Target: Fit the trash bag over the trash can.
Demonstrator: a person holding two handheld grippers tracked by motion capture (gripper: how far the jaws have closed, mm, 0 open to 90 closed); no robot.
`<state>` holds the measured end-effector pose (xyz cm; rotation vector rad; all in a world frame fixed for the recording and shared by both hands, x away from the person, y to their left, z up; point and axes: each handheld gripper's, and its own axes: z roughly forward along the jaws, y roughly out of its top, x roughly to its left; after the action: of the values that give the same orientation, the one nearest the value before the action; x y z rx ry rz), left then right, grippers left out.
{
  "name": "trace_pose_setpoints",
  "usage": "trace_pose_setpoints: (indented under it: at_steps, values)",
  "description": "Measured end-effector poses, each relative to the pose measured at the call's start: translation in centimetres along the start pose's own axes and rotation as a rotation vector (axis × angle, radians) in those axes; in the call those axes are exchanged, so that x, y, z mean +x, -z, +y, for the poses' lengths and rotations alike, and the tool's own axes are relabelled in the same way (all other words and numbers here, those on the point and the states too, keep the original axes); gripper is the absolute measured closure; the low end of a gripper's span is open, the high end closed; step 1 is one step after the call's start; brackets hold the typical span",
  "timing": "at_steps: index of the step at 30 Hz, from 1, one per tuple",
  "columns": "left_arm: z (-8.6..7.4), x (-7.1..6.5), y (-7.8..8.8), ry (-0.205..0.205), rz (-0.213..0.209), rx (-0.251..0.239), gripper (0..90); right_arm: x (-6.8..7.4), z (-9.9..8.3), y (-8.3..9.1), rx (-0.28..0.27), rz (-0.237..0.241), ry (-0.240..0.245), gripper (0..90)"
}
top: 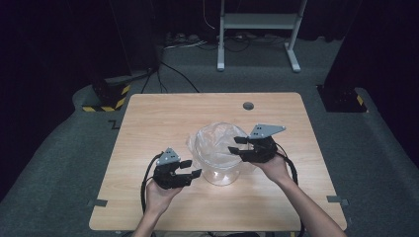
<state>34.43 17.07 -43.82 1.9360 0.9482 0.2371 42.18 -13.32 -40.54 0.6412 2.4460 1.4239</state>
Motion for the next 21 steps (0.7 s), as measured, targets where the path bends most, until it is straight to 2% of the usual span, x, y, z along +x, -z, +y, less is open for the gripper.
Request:
trace_pose_setpoints:
  at_steps: [3,6,9,13,15,21]
  values:
    - [0.2,0.0,-0.8,0.0,0.001,0.003,46.4,0.1,0.0,-0.1,0.003,0.003,0.0,53.8]
    - [0.4,0.0,-1.4,-0.01,0.007,0.018,52.2,0.1,-0.1,-0.1,0.007,0.005,-0.001,53.9]
    - [0.6,0.2,-1.7,0.0,-0.02,0.041,66.1,0.0,-0.2,-0.1,0.015,0.012,0.0,54.1]
    - [1.0,-0.1,-2.0,-0.034,-0.031,0.073,82.4,0.1,-0.2,-0.3,0.02,0.019,0.003,54.3]
    - [1.1,-0.2,-2.2,-0.06,-0.022,0.09,88.9,0.1,-0.3,-0.4,0.025,0.021,0.006,54.2]
    - [0.4,0.9,-3.2,-0.051,-0.008,0.162,90.0,0.2,-0.4,-0.4,0.026,0.026,0.009,54.2]
